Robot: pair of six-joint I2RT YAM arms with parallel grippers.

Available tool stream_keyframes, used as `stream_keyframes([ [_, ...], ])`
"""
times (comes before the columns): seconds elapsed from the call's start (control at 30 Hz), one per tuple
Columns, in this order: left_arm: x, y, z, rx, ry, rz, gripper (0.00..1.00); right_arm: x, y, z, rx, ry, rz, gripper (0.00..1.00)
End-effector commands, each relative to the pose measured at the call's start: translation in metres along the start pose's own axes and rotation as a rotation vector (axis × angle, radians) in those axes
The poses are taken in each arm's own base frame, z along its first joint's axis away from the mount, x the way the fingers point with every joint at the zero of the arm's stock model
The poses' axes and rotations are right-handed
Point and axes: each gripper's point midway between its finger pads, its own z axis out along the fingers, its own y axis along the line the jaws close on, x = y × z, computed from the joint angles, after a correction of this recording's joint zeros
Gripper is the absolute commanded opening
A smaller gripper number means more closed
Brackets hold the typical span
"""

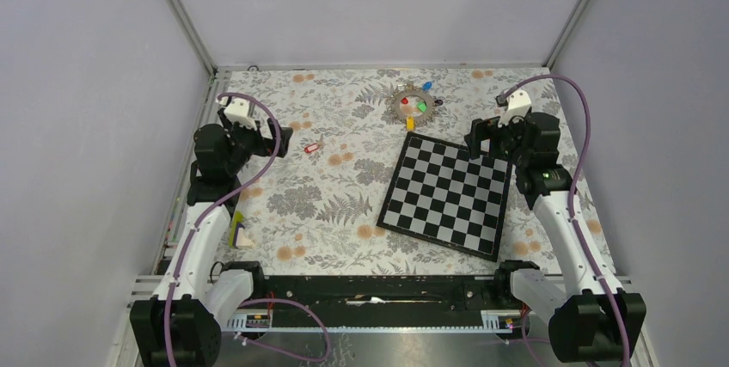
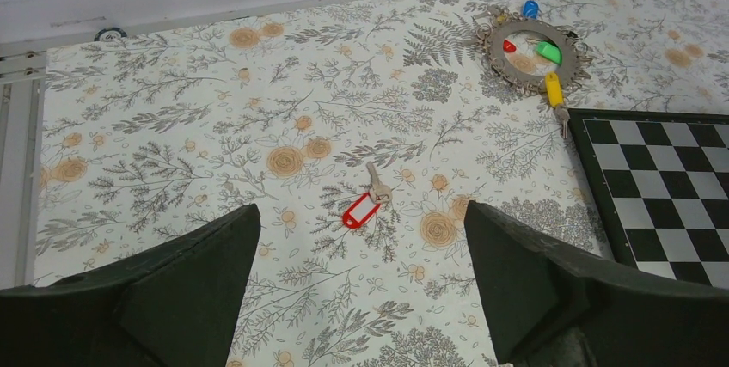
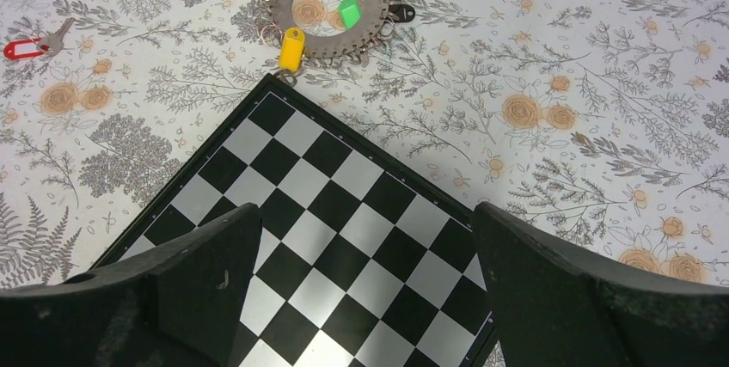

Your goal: Put the keys on the keyring

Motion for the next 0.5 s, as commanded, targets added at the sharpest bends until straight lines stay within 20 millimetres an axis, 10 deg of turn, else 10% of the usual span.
stream_keyframes([
  [0.0,-0.008,-0.005,0.0,0.036,-0.04,0.001,0.99,-0.005,-0.008,0.001,0.032,-0.026,-0.019,0.99],
  [0.27,0.013,-0.001,0.016,0.052,0.079,-0.049,0.99,0.003,-0.025,0.039,0.14,0.111,0.03,0.99],
  [0.47,0.035,0.006,0.029,0.045,0.186,-0.084,0.99,0.004,0.025,0.115,0.016,0.275,-0.201,0.99],
])
